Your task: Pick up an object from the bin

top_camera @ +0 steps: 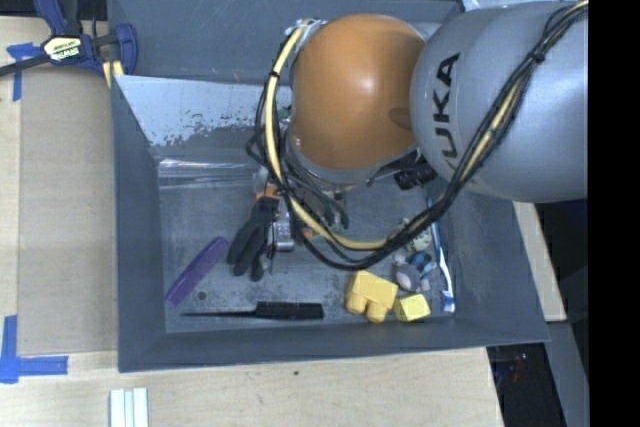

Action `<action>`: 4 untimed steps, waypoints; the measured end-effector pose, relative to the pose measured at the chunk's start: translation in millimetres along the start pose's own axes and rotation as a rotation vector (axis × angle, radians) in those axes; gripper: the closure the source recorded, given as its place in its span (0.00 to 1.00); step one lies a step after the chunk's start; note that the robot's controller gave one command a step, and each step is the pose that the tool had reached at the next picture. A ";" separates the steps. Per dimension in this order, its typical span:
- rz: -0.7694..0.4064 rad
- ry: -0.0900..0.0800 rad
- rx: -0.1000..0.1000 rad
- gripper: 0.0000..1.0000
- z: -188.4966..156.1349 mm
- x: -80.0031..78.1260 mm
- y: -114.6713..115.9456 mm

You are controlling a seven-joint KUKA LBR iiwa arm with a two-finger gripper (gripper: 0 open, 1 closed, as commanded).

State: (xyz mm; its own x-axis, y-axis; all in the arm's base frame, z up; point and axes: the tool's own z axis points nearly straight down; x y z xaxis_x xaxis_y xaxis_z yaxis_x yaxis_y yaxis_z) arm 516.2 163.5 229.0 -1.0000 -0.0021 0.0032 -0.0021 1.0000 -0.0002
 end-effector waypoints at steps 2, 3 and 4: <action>0.002 -0.011 -0.003 0.00 78.9 -19.2 -28.1; -0.116 -0.018 -0.002 0.00 161.0 -55.8 -101.8; -0.299 -0.021 -0.003 0.00 157.5 -69.7 -82.3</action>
Offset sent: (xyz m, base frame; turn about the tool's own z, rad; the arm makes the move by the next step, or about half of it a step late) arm 0.0325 -0.0547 -0.1590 0.0036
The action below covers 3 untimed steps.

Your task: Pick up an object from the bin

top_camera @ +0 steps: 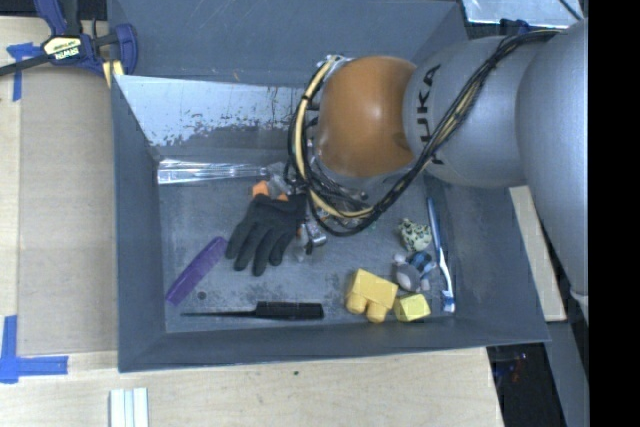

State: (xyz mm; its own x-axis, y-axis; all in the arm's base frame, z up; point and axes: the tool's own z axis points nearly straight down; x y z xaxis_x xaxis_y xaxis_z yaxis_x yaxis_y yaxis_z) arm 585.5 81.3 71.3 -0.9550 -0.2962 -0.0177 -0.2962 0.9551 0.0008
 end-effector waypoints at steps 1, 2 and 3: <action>0.152 -0.004 0.000 0.00 -1.2 12.2 -8.7; 0.347 -0.013 -0.004 1.00 -1.9 -30.4 43.7; 0.348 -0.013 -0.004 1.00 -2.0 -30.3 43.7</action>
Offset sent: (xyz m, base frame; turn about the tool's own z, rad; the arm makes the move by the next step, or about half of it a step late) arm 0.0128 0.0493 -0.0013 0.3480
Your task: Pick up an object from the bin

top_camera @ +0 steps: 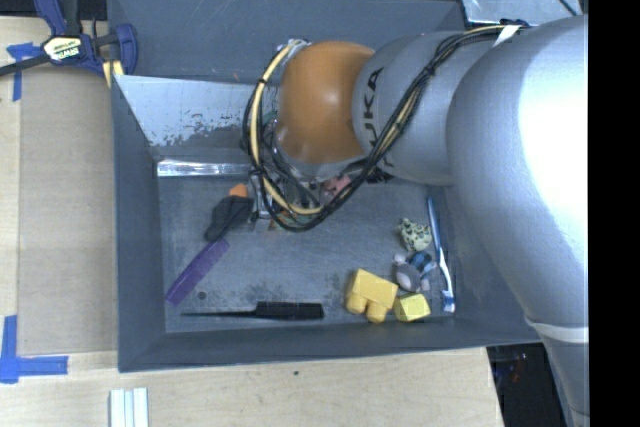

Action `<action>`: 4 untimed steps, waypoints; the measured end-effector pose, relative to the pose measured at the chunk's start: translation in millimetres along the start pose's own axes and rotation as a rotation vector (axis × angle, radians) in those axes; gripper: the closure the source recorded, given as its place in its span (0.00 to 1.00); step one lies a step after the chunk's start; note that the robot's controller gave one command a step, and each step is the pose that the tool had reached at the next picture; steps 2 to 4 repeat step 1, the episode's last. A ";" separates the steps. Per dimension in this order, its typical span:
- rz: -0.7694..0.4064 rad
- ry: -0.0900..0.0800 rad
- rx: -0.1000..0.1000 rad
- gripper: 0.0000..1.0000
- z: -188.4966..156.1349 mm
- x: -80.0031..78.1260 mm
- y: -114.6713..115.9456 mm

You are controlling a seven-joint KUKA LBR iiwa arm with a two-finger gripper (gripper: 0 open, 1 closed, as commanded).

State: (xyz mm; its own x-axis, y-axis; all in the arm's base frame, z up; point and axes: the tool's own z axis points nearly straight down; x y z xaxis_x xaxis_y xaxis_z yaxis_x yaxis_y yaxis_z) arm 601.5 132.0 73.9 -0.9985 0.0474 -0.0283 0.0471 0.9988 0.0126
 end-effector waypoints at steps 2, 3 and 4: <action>0.000 0.003 0.001 1.00 -40.9 -0.1 -0.4; 0.000 0.003 0.001 1.00 -40.9 -0.1 -0.4; 0.000 0.003 0.001 1.00 -40.9 -0.1 -0.4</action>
Offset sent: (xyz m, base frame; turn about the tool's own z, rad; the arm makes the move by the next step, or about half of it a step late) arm -0.0025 -0.0009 0.0632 -0.0001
